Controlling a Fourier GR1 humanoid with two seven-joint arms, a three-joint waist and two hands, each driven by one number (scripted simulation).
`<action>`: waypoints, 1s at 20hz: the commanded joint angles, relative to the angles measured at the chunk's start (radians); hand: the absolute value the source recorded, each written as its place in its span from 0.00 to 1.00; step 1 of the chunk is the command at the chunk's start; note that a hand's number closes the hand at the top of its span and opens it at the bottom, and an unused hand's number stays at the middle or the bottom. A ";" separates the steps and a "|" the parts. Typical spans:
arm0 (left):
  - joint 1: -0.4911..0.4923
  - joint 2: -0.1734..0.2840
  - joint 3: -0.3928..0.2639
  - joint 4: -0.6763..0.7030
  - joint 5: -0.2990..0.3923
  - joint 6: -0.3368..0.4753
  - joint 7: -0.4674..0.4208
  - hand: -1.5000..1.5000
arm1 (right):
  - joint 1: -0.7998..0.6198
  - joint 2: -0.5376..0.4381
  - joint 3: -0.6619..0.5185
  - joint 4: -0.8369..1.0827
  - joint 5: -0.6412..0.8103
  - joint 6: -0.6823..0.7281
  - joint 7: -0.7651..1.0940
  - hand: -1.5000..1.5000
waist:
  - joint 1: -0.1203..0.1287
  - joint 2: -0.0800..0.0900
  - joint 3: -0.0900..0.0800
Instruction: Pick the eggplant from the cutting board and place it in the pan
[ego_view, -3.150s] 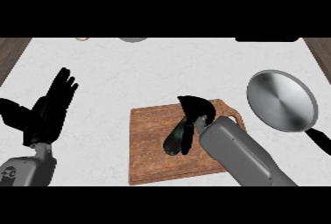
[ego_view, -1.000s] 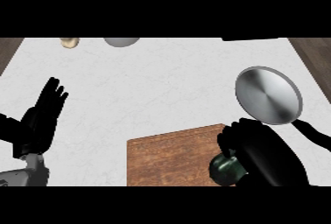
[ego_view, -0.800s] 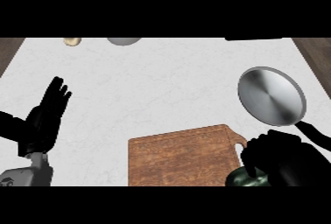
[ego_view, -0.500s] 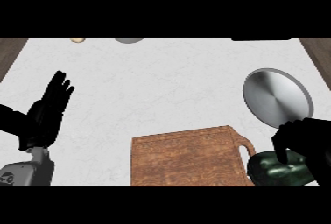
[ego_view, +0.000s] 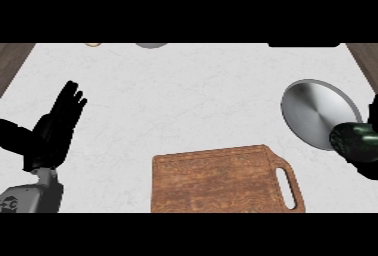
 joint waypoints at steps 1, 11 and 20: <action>0.044 -0.012 -0.037 -0.101 -0.006 -0.002 0.052 0.50 | -0.108 -0.018 -0.115 0.238 -0.087 0.031 -0.121 1.00 | 0.018 0.000 0.000; -0.005 -0.052 -0.035 0.000 -0.042 0.017 -0.025 0.50 | -0.279 0.087 -0.065 0.879 0.034 -0.119 -0.595 1.00 | 0.027 0.008 0.001; -0.049 -0.013 0.015 0.042 -0.005 -0.032 -0.002 0.50 | -0.538 0.186 -0.042 1.393 0.182 -0.277 -0.773 1.00 | 0.030 0.009 0.001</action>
